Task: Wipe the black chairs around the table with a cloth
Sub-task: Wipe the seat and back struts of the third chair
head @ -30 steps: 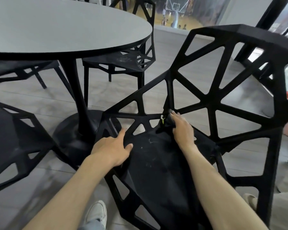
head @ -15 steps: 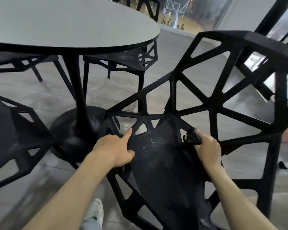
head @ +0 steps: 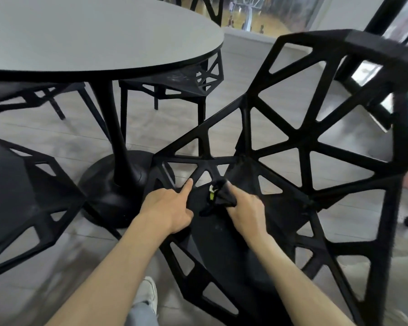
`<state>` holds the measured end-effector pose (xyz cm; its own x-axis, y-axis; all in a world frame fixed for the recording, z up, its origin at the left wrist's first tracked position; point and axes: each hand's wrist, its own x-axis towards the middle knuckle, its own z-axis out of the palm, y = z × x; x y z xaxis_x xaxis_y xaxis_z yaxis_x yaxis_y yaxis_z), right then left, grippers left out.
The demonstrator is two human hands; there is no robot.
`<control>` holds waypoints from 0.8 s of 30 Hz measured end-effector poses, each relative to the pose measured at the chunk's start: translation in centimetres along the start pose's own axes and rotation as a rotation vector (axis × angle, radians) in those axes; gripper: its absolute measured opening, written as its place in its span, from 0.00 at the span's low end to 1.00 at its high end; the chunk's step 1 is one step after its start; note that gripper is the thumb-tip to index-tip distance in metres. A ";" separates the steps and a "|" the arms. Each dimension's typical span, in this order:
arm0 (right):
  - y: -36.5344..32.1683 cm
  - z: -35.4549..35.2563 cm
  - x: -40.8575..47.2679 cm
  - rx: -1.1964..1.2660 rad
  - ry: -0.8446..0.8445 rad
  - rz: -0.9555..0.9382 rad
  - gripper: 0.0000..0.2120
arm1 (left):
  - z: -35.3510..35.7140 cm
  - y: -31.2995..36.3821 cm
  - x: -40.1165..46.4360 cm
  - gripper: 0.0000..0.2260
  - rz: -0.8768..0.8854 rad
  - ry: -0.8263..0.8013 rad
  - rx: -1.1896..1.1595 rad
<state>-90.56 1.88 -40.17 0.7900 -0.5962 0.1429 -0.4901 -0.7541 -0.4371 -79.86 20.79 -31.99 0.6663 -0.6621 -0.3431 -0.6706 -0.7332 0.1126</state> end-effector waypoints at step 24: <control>-6.5 1.4 -4.1 0.082 -0.123 -0.319 0.33 | 2.3 -5.5 6.3 0.35 -0.016 0.487 -0.741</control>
<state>-90.10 9.60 -39.17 0.9394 -0.2927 0.1784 -0.1841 -0.8698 -0.4577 -72.72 21.00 -36.89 0.8519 -0.5195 0.0660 -0.3890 -0.5434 0.7439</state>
